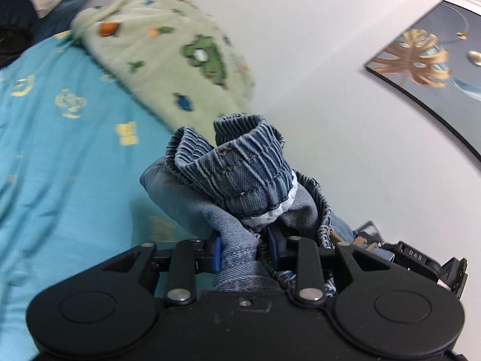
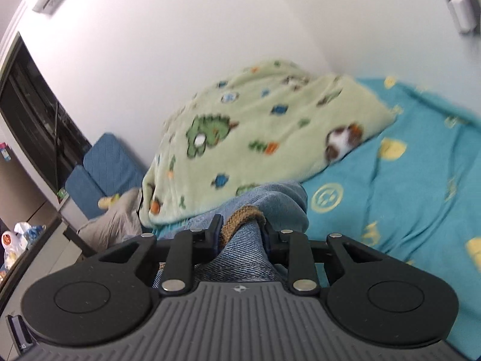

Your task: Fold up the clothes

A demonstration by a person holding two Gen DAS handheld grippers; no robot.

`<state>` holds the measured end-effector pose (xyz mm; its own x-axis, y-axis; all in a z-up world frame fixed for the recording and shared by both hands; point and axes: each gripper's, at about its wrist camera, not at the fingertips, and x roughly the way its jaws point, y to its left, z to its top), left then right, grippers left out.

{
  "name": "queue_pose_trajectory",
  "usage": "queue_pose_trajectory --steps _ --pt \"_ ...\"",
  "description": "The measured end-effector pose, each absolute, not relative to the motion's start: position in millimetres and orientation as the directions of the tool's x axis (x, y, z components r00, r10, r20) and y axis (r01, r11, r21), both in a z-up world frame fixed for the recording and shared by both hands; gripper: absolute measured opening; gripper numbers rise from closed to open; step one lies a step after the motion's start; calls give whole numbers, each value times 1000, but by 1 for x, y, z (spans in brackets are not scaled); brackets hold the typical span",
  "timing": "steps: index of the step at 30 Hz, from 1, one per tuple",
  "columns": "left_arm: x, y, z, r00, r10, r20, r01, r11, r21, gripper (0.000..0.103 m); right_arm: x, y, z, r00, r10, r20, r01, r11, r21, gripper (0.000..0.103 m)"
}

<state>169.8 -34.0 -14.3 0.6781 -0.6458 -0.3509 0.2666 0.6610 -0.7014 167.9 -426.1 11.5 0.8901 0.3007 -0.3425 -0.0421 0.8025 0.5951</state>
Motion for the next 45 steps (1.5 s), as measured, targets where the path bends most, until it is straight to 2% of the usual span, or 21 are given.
queue_pose_trajectory --steps 5,11,20,27,31,34,35,36,39,41,43,45 --pt "172 -109 0 634 -703 -322 346 630 -695 27 132 -491 32 922 230 -312 -7 815 579 26" --pt "177 -201 -19 562 -764 -317 396 585 -708 27 94 -572 31 940 145 -308 52 833 552 27" --pt "181 -305 -83 453 -822 -346 477 551 -684 27 58 -671 -30 938 57 -343 155 813 561 27" --pt "182 -324 -129 418 -819 -392 515 570 -641 27 44 -683 -102 894 52 -446 219 816 535 27" --pt "177 -326 -130 413 -814 -407 541 579 -610 28 36 -684 -127 868 60 -493 254 800 544 27" --pt "172 -327 -126 415 -802 -429 548 597 -585 30 35 -683 -126 868 49 -493 265 795 546 28" --pt "171 -328 -125 411 -796 -445 545 606 -580 34 35 -682 -124 866 43 -499 273 794 543 29" --pt "171 -328 -125 406 -790 -460 541 613 -575 47 35 -681 -122 863 37 -504 282 793 540 31" --pt "166 -327 -119 422 -763 -490 528 646 -551 70 33 -682 -115 854 -4 -519 324 786 527 53" --pt "163 -323 -114 426 -754 -499 528 656 -540 73 29 -683 -109 852 -19 -524 339 782 523 59" --pt "158 -318 -106 439 -745 -502 530 666 -526 81 24 -684 -103 841 -54 -538 371 782 501 67" --pt "153 -312 -97 456 -740 -495 538 672 -509 86 19 -684 -94 833 -85 -547 393 787 476 67"
